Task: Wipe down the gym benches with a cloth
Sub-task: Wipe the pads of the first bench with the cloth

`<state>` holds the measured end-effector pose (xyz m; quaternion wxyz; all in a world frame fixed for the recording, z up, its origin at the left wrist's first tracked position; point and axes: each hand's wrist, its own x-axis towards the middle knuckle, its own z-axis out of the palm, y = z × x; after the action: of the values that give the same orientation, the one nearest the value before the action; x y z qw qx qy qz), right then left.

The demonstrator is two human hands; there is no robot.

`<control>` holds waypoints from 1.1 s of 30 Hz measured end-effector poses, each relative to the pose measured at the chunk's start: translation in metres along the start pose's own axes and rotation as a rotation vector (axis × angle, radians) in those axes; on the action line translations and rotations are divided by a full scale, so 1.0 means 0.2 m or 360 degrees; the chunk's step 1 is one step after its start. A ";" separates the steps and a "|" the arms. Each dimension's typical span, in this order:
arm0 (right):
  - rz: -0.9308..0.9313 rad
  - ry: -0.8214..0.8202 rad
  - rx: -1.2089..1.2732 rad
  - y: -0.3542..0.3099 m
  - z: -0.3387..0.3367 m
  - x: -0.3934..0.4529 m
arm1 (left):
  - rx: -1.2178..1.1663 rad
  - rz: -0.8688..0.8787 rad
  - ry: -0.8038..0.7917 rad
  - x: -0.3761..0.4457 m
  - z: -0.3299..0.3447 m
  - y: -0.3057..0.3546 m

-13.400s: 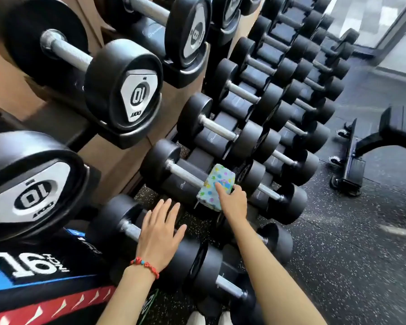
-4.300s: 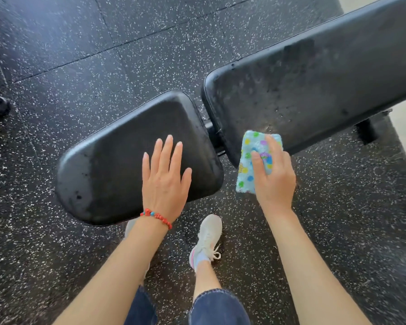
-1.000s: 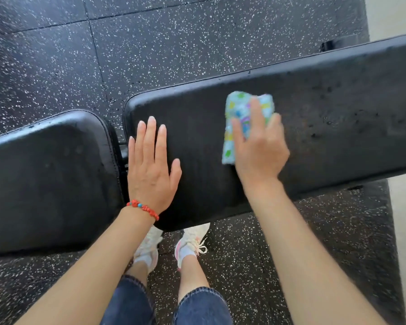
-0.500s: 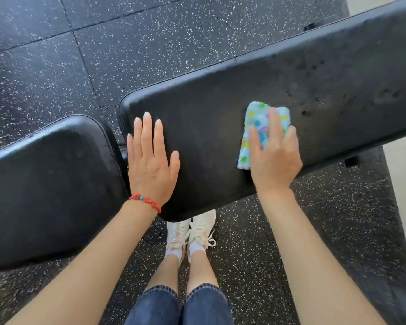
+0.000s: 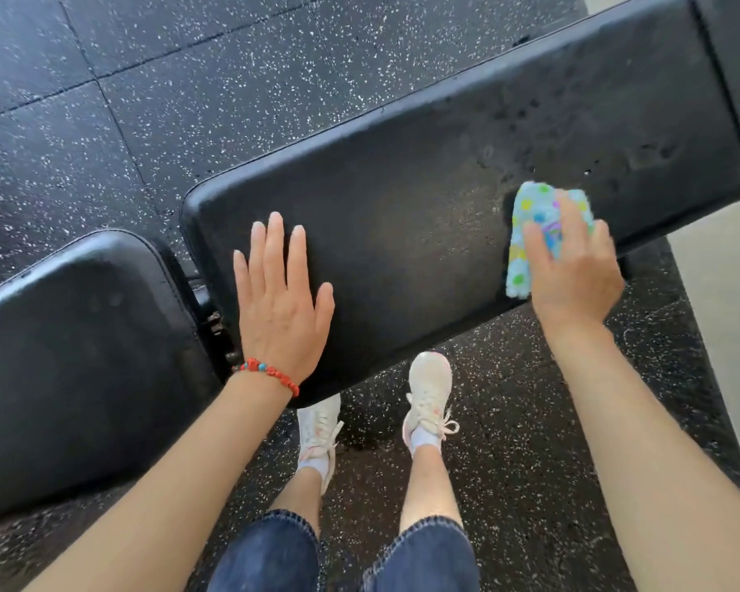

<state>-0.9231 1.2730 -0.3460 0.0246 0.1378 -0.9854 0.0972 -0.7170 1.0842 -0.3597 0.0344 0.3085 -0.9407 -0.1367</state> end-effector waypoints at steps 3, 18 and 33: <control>-0.0067 0.0051 0.0031 -0.11 0.02 -0.08 | -0.0028 0.0011 0.0002 0.03 0.02 0.14; -0.0207 0.0130 0.0114 0.08 0.06 0.30 | 0.0194 -0.0146 -0.0023 0.10 0.13 0.37; -0.0652 0.0264 0.0127 0.04 0.15 0.53 | 0.0165 -0.0363 0.0058 0.33 0.21 0.62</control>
<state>-1.0276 1.2466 -0.3688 0.1194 0.3275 -0.9268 0.1400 -0.8475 1.1512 -0.3677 0.0197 0.4173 -0.9046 -0.0853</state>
